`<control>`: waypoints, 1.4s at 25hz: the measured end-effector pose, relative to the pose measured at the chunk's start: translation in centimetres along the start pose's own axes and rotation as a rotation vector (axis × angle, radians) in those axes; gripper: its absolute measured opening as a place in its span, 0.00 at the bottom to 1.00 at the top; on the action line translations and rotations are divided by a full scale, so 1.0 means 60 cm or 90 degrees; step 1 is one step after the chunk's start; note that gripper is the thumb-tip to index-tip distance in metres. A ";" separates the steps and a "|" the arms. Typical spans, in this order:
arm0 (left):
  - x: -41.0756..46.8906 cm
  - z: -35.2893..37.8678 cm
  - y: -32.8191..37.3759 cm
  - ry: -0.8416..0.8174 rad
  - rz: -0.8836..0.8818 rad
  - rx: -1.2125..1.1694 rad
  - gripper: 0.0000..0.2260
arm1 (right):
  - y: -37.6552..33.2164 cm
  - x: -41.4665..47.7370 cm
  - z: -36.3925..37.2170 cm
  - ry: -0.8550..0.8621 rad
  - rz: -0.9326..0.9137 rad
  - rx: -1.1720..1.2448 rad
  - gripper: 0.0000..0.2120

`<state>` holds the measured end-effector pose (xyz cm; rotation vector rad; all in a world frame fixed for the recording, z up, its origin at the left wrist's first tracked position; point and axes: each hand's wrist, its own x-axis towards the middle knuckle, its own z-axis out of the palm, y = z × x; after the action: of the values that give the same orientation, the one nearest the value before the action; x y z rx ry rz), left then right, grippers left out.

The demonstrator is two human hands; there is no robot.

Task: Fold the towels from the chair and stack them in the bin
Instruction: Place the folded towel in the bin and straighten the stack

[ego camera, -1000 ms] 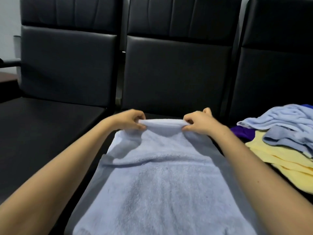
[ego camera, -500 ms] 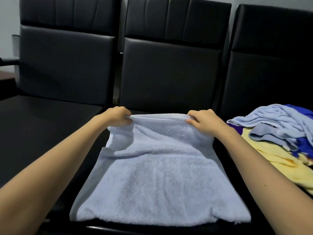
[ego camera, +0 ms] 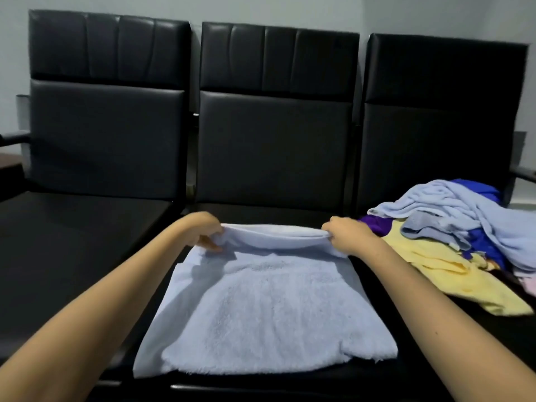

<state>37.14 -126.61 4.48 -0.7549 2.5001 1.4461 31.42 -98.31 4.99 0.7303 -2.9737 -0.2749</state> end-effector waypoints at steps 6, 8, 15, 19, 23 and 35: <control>0.008 -0.005 0.036 -0.020 -0.056 -0.034 0.10 | 0.016 0.042 -0.033 -0.184 0.021 0.175 0.13; 0.006 -0.011 0.050 -0.037 -0.082 0.005 0.08 | 0.017 0.055 -0.042 -0.264 0.014 0.155 0.16; 0.038 -0.045 0.119 0.004 -0.049 -0.190 0.10 | 0.047 0.134 -0.098 -0.051 0.139 0.252 0.12; 0.060 -0.101 0.201 0.120 0.108 -0.373 0.04 | 0.057 0.163 -0.188 0.134 0.213 0.326 0.13; 0.027 -0.156 0.276 0.316 0.383 -0.370 0.11 | 0.063 0.150 -0.288 0.382 0.215 0.355 0.14; -0.108 -0.126 0.149 -0.282 0.063 0.587 0.06 | 0.078 0.007 -0.193 -0.381 -0.088 0.147 0.08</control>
<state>39.15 -127.13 17.69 -0.1134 2.4428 0.2856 30.20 -96.24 17.25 1.0407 -3.5666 -0.1830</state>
